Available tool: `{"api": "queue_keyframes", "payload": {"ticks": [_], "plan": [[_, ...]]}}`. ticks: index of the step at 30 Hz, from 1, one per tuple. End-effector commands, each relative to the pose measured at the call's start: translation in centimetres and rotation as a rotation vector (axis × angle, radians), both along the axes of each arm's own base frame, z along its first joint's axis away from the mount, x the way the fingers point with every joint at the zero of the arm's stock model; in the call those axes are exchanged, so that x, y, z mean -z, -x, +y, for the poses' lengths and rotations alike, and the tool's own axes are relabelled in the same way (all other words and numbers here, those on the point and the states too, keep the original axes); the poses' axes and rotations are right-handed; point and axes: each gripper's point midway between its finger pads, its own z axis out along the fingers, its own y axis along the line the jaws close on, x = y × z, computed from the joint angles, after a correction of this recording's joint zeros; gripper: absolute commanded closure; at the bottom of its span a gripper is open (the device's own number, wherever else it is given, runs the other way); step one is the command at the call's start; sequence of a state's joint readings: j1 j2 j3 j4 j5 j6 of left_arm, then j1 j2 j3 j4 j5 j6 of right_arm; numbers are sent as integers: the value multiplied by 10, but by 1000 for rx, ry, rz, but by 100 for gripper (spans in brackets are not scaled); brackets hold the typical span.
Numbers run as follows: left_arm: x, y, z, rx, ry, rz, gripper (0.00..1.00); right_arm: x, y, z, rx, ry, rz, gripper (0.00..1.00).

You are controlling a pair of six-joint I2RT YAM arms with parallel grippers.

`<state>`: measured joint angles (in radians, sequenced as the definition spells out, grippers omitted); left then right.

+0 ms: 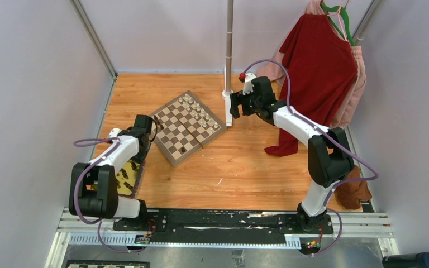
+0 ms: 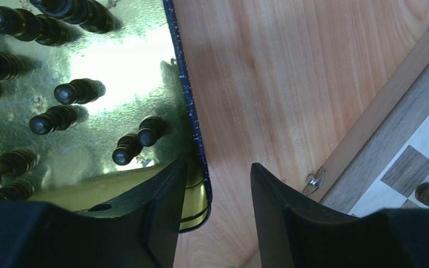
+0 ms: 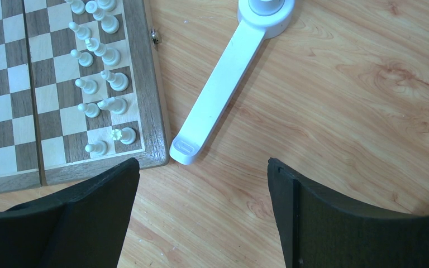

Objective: Set up the chess pieces on the board
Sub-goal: Pick up the storage box at the center of the board.

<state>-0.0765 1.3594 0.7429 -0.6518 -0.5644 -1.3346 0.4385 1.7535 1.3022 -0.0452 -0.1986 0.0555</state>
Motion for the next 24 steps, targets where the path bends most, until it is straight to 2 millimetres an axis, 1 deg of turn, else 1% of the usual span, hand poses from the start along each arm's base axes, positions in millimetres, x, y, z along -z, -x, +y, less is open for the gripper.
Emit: {"api": "queue_keyframes", "payload": {"ticks": [1,3,10,15,20,23,24], "plan": [[-6,-9,2,5,1,3,50,-6,-3,4,-4,15,-19,12],[-5,-9,1,8,2,12,54,-7,-3,4,-4,14,-20,12],[-5,-7,2,10,0,25,55,-7,-1,2,1,15,-17,12],[-3,-6,1,15,6,35,69,-8,-1,1,4,17,-21,12],[0,-5,-1,20,20,49,73,-8,0,1,6,19,-20,12],[0,-4,-2,26,20,55,77,-6,1,0,5,21,-17,12],[0,-4,-2,27,20,57,80,-5,1,0,6,22,-16,12]]}}
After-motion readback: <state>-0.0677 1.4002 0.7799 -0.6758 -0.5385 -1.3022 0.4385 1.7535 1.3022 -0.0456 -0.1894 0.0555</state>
